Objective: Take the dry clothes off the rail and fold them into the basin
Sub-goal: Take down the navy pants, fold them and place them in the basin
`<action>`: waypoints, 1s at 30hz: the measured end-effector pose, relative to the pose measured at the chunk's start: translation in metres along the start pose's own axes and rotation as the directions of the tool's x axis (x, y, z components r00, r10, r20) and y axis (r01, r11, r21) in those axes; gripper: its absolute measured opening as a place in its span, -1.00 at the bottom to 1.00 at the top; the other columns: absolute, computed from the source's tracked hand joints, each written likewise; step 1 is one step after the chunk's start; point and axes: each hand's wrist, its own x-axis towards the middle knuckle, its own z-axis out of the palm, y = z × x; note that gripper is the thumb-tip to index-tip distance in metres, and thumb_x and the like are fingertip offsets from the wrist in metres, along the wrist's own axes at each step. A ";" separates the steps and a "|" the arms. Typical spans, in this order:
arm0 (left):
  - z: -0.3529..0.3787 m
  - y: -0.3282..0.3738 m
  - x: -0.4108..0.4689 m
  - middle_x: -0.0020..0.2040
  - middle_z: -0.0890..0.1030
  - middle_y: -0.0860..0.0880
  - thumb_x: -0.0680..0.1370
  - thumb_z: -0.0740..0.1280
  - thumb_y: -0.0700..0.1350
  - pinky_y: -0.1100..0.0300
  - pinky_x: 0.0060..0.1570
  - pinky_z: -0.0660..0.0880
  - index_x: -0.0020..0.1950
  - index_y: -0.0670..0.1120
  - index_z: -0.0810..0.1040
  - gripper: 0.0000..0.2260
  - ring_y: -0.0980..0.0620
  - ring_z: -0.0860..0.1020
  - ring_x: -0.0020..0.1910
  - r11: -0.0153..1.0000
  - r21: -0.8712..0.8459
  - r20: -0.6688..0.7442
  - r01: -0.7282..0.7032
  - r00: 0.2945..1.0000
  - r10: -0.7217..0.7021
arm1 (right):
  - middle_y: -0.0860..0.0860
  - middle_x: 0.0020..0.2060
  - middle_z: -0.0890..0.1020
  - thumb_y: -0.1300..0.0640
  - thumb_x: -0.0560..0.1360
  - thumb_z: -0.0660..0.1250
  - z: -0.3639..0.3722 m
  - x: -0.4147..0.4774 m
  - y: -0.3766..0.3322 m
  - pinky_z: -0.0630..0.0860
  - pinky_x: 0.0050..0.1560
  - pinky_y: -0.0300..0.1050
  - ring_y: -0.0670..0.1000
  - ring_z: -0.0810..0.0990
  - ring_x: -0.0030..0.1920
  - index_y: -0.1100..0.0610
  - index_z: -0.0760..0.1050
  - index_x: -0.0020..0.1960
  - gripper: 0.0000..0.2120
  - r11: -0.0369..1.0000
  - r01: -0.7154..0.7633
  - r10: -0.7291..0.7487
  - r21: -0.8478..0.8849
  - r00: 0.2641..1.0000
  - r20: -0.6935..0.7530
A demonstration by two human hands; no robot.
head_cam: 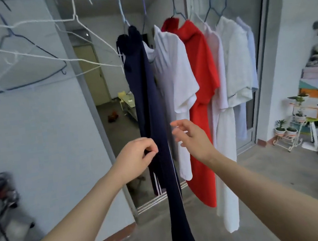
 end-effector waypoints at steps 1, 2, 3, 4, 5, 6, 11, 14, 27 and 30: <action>-0.009 -0.001 0.007 -0.08 0.55 0.13 0.53 0.32 -0.17 0.18 -0.06 0.53 -0.06 -0.01 0.57 -0.92 0.14 0.55 -0.13 1.000 -0.005 -0.032 0.001 1.000 -0.001 | -0.13 -0.12 0.57 0.11 0.57 0.24 -0.001 0.008 -0.012 0.52 -0.13 -0.25 -0.21 0.59 -0.22 -0.02 0.51 0.17 -0.80 0.999 0.033 -0.033 0.004 0.999 -0.023; -0.020 -0.002 0.017 -0.05 0.54 0.13 0.53 0.32 -0.17 0.22 -0.06 0.53 -0.04 0.00 0.56 -0.91 0.16 0.55 -0.11 1.000 -0.014 -0.074 0.005 0.997 -0.006 | -0.13 -0.12 0.58 0.11 0.57 0.24 -0.002 0.018 -0.026 0.52 -0.11 -0.24 -0.20 0.60 -0.20 -0.02 0.51 0.17 -0.80 0.997 0.072 -0.072 0.005 0.997 -0.043; -0.028 -0.002 0.024 -0.03 0.52 0.14 0.53 0.32 -0.18 0.28 -0.08 0.52 -0.01 0.01 0.55 -0.89 0.20 0.54 -0.09 0.999 -0.035 -0.119 0.013 0.993 -0.017 | -0.12 -0.12 0.58 0.11 0.56 0.24 -0.003 0.025 -0.037 0.52 -0.08 -0.24 -0.18 0.60 -0.18 -0.02 0.51 0.17 -0.79 0.994 0.107 -0.107 0.000 0.993 -0.058; -0.039 -0.001 0.034 0.00 0.52 0.14 0.53 0.32 -0.20 0.36 -0.10 0.50 0.02 0.02 0.54 -0.87 0.23 0.53 -0.06 0.997 -0.070 -0.173 0.017 0.985 -0.028 | -0.11 -0.10 0.59 0.11 0.56 0.24 -0.005 0.034 -0.050 0.53 -0.06 -0.23 -0.15 0.60 -0.15 -0.01 0.51 0.17 -0.79 0.989 0.146 -0.146 -0.006 0.987 -0.073; -0.047 0.000 0.043 0.03 0.51 0.13 0.53 0.32 -0.21 0.40 -0.12 0.49 0.05 0.02 0.53 -0.84 0.26 0.52 -0.04 0.994 -0.109 -0.223 0.014 0.974 -0.039 | -0.08 -0.07 0.59 0.11 0.57 0.24 -0.006 0.042 -0.060 0.53 -0.04 -0.21 -0.11 0.60 -0.11 -0.01 0.50 0.18 -0.79 0.984 0.178 -0.179 -0.021 0.980 -0.084; -0.057 0.002 0.053 0.06 0.50 0.13 0.53 0.32 -0.23 0.42 -0.14 0.47 0.08 0.01 0.52 -0.81 0.26 0.52 -0.02 0.990 -0.142 -0.270 0.007 0.962 -0.045 | -0.06 -0.04 0.59 0.11 0.57 0.23 -0.007 0.051 -0.073 0.54 -0.04 -0.19 -0.08 0.60 -0.08 0.00 0.50 0.19 -0.78 0.978 0.207 -0.209 -0.033 0.974 -0.086; -0.101 0.012 0.100 0.20 0.45 0.05 0.54 0.29 -0.25 0.23 0.02 0.54 0.25 -0.03 0.46 -0.70 0.18 0.52 0.07 0.969 -0.237 -0.444 -0.069 0.895 -0.045 | -0.04 0.01 0.54 0.10 0.59 0.20 -0.010 0.093 -0.132 0.55 -0.08 -0.14 -0.07 0.56 -0.06 0.08 0.40 0.34 -0.68 0.952 0.298 -0.302 -0.071 0.952 -0.050; -0.120 0.013 0.127 0.31 0.41 0.00 0.55 0.28 -0.22 0.03 0.15 0.53 0.35 -0.05 0.39 -0.64 0.12 0.46 0.22 0.965 -0.246 -0.480 -0.087 0.876 -0.043 | -0.01 0.06 0.52 0.09 0.59 0.21 -0.007 0.117 -0.158 0.55 -0.11 -0.15 -0.05 0.58 -0.05 0.11 0.38 0.37 -0.64 0.954 0.294 -0.298 -0.065 0.952 -0.068; -0.149 -0.014 0.198 0.09 0.61 -0.05 0.60 0.24 -0.19 0.36 -0.04 0.47 0.24 -0.14 0.52 -0.78 0.09 0.56 0.04 0.748 -0.659 -0.297 -0.080 0.941 -0.162 | -0.01 0.41 0.35 0.08 0.55 0.30 0.008 0.189 -0.188 0.22 0.22 -0.36 -0.08 0.30 0.41 0.05 0.28 0.47 -0.48 0.977 0.205 -0.202 -0.066 0.978 0.044; -0.148 -0.021 0.206 -0.03 0.64 -0.01 0.60 0.25 -0.17 0.40 -0.16 0.47 0.13 -0.13 0.59 -0.82 0.14 0.59 -0.05 0.701 -0.706 -0.282 -0.103 0.949 -0.144 | 0.06 0.39 0.39 0.24 0.52 0.32 0.011 0.199 -0.189 0.29 0.26 -0.30 -0.04 0.33 0.40 0.13 0.28 0.46 -0.46 0.985 0.169 -0.165 -0.042 0.982 0.090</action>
